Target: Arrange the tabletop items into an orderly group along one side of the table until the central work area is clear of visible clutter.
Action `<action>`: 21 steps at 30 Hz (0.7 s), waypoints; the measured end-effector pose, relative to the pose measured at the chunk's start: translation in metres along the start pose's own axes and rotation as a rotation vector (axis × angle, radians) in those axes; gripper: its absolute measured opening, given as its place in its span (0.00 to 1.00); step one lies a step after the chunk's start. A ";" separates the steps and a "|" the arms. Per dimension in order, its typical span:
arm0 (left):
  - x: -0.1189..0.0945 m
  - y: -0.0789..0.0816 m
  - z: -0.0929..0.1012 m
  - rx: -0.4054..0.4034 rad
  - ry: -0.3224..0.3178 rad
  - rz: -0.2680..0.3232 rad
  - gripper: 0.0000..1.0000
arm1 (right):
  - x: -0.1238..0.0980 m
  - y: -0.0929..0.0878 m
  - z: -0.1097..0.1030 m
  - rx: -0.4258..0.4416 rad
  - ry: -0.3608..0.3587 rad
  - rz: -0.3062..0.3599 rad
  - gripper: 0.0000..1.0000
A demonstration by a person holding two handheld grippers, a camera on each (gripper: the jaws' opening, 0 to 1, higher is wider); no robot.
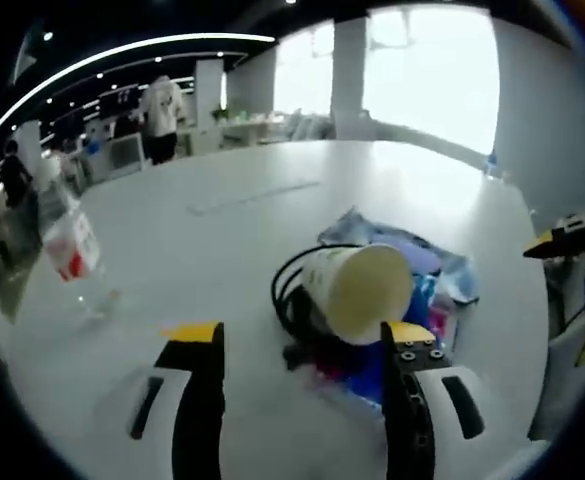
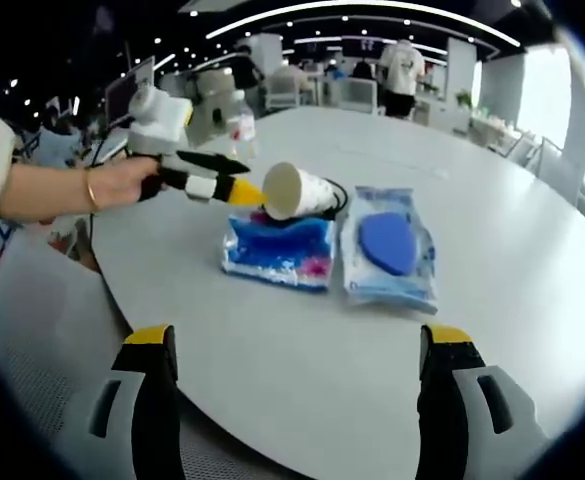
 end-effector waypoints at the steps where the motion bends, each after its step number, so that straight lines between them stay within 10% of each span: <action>1: 0.002 0.000 0.001 0.007 -0.007 0.001 0.54 | 0.000 0.000 0.000 0.000 0.000 0.000 0.99; 21: 0.018 -0.004 0.005 -0.019 -0.069 -0.030 0.07 | 0.000 0.000 0.003 -0.006 -0.010 -0.005 0.99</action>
Point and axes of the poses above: the point that each gripper's makers call its tool centre point, and the gripper's own axes: x roughly forward along the fingers, z roughly to its right, y roughly out of its top, the point moved 9 cm from there along -x, roughly backward along the fingers, and after that the axes turned 5 degrees about y, right-handed, at the moved point
